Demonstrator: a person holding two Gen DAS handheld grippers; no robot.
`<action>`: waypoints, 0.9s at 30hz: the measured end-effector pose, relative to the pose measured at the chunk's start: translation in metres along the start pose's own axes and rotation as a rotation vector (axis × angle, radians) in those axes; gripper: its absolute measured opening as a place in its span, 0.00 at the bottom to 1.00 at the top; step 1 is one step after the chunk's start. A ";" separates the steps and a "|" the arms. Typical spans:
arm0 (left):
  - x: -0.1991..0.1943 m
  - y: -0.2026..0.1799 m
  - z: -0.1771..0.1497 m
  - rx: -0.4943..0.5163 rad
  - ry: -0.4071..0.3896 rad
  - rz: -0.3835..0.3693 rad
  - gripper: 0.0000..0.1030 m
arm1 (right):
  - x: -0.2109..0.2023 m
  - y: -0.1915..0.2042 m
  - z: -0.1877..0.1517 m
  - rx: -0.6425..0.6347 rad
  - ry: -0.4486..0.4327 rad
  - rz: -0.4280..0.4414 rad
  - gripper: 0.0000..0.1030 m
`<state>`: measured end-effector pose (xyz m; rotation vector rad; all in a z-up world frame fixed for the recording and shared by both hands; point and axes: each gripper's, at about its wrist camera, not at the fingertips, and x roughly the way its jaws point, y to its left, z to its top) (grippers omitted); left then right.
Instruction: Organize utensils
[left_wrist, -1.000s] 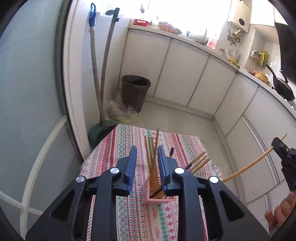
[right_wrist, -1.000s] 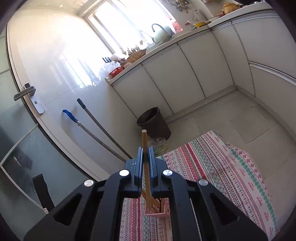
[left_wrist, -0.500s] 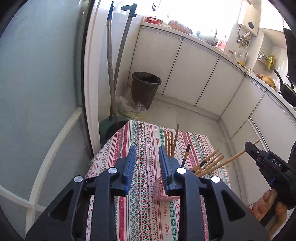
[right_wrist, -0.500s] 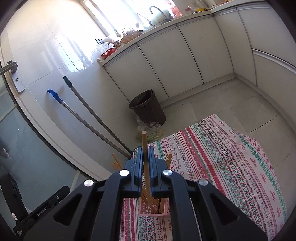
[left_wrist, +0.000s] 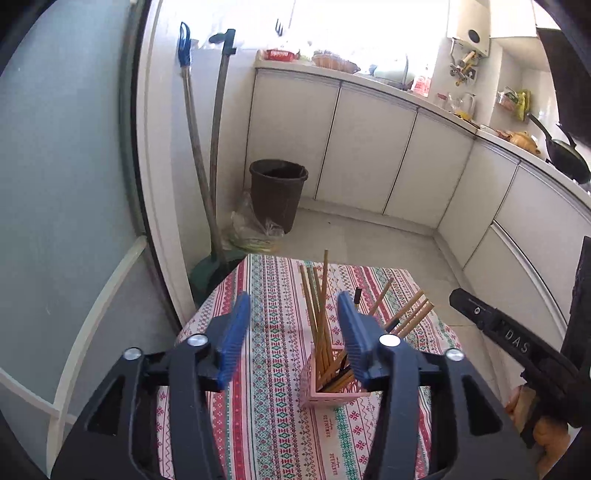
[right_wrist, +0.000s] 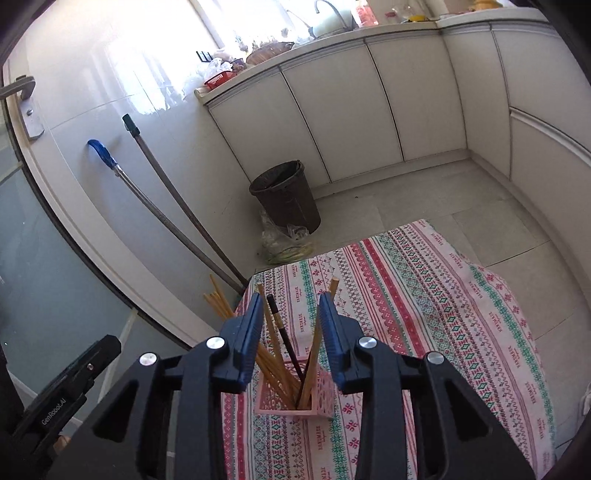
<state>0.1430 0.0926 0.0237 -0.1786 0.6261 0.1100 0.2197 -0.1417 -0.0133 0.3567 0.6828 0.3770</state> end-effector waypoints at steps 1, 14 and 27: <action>-0.001 -0.004 -0.001 0.009 -0.009 0.006 0.56 | -0.003 0.000 -0.003 -0.016 -0.007 -0.017 0.33; -0.010 -0.039 -0.028 0.088 -0.056 0.056 0.80 | -0.030 -0.020 -0.030 -0.069 -0.043 -0.114 0.58; -0.028 -0.047 -0.072 0.063 -0.067 0.092 0.93 | -0.068 -0.051 -0.076 -0.062 -0.082 -0.255 0.79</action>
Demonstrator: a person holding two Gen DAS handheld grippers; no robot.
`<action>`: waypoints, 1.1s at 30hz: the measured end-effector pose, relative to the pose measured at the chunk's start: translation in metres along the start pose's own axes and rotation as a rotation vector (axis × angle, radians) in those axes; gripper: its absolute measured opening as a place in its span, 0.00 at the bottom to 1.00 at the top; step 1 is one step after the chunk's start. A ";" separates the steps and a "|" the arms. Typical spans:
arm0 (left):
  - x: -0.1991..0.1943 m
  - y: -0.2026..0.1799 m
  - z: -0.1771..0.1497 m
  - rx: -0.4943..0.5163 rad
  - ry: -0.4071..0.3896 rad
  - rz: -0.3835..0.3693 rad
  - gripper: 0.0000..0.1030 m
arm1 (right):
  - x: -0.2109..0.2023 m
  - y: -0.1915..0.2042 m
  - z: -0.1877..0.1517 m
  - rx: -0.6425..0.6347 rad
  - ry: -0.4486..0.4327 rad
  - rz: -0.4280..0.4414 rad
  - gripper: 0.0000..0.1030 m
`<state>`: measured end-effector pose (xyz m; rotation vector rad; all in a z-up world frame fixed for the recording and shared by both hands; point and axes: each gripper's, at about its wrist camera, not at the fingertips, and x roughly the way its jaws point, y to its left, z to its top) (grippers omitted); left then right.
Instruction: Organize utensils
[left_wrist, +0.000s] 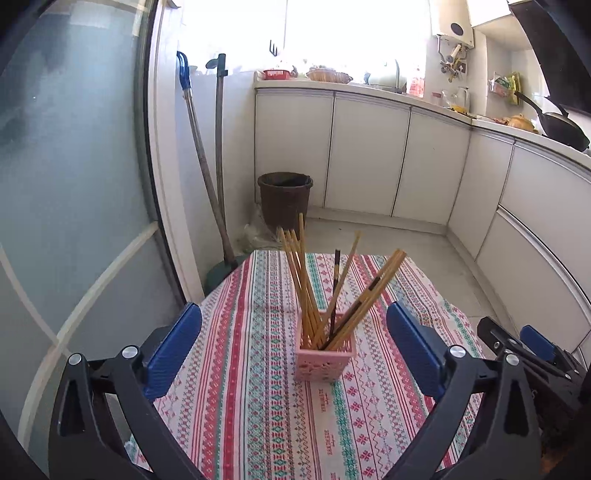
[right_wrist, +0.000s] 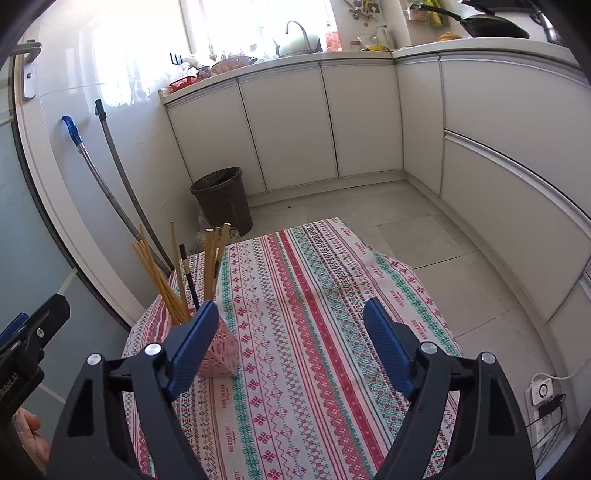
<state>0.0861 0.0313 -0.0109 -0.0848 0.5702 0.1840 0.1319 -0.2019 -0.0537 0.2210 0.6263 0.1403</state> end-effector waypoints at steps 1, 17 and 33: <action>-0.001 -0.002 -0.004 0.004 0.005 0.005 0.93 | -0.003 -0.002 -0.002 -0.001 -0.003 -0.008 0.80; -0.012 -0.018 -0.027 0.051 0.020 0.038 0.93 | -0.034 -0.012 -0.022 -0.072 -0.063 -0.132 0.93; -0.001 -0.022 -0.030 0.057 0.058 0.032 0.93 | -0.027 -0.019 -0.024 -0.047 -0.023 -0.112 0.93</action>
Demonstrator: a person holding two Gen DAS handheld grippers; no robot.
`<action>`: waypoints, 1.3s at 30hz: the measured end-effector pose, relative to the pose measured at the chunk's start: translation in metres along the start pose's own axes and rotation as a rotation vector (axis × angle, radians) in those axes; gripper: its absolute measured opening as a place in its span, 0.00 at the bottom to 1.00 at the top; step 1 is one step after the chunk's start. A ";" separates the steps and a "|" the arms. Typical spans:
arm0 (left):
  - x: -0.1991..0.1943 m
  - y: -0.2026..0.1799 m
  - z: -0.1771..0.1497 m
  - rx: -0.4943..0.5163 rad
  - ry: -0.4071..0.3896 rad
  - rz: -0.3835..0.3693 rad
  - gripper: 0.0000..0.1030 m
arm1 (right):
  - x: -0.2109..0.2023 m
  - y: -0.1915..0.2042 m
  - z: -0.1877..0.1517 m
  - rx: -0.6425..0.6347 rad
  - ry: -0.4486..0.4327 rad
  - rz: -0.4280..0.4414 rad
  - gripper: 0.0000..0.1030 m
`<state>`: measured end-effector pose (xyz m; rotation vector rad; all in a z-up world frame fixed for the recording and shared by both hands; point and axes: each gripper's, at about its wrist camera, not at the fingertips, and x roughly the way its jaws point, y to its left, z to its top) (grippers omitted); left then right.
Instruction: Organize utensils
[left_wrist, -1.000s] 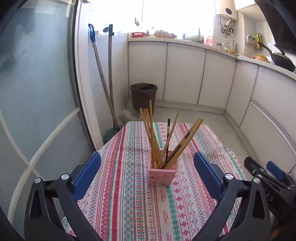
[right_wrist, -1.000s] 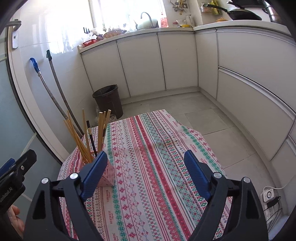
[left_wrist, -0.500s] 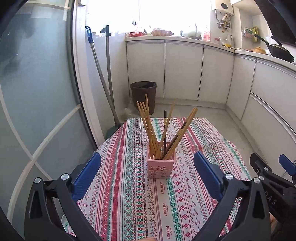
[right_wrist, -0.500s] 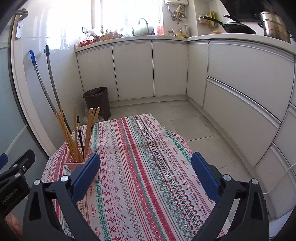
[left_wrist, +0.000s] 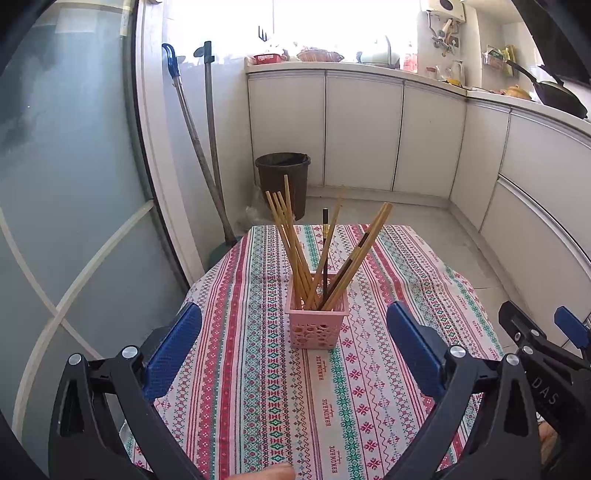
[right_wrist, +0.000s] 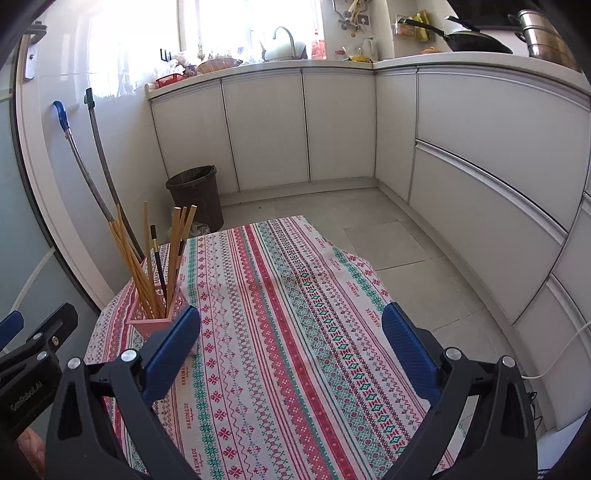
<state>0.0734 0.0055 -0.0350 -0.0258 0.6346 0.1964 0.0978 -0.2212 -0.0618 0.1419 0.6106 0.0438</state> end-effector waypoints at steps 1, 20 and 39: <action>0.000 0.000 0.000 0.001 0.001 0.002 0.93 | 0.000 0.000 0.000 0.000 0.001 0.002 0.93; 0.001 -0.004 -0.001 0.019 0.008 0.006 0.93 | 0.001 0.001 -0.001 0.009 0.020 0.013 0.93; 0.002 -0.004 -0.002 0.024 0.013 0.009 0.93 | 0.004 0.000 -0.002 0.004 0.033 0.017 0.93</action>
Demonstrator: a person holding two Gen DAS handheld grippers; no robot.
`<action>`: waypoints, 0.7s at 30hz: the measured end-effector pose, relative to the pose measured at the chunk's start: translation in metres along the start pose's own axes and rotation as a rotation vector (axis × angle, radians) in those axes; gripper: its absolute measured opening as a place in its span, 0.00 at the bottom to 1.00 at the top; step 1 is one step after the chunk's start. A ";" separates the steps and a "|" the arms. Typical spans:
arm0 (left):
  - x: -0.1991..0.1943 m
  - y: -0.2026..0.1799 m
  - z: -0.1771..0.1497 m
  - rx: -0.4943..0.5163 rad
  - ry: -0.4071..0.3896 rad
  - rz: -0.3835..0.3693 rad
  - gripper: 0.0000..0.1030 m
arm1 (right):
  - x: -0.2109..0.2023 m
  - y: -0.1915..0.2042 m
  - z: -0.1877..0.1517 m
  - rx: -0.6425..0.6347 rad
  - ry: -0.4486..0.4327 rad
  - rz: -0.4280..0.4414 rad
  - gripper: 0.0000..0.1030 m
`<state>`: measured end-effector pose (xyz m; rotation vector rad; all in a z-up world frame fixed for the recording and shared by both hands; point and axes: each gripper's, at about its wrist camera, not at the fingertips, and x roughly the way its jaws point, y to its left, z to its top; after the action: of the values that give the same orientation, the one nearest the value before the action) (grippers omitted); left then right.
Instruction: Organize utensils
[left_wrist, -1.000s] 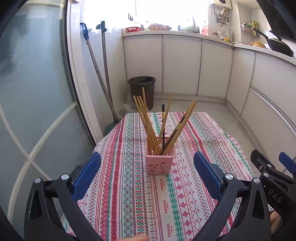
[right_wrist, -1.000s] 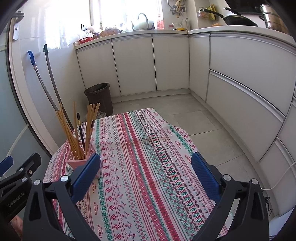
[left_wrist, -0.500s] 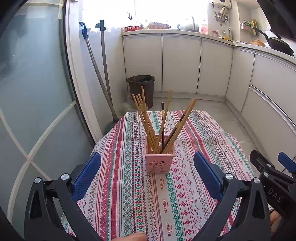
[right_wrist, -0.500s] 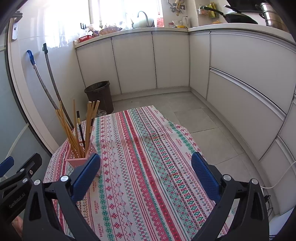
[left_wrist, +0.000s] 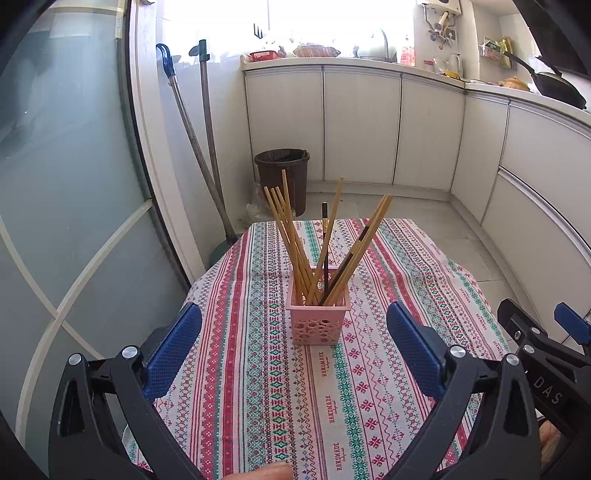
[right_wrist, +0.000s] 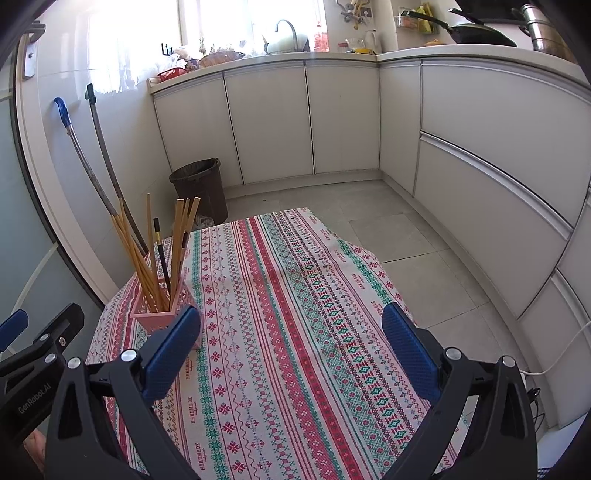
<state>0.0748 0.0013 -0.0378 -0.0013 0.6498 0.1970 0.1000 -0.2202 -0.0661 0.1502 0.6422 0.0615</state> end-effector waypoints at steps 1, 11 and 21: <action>0.000 0.000 0.000 0.000 0.000 0.001 0.93 | 0.000 0.000 0.000 -0.001 0.000 0.000 0.93; 0.000 0.000 0.000 0.005 0.002 0.005 0.93 | 0.002 0.000 -0.001 -0.004 0.006 -0.002 0.93; 0.000 0.000 -0.001 0.002 0.004 0.008 0.93 | 0.003 0.001 -0.003 -0.008 0.014 -0.003 0.93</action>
<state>0.0738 0.0016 -0.0385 0.0029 0.6541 0.2046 0.1009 -0.2190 -0.0700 0.1410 0.6561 0.0620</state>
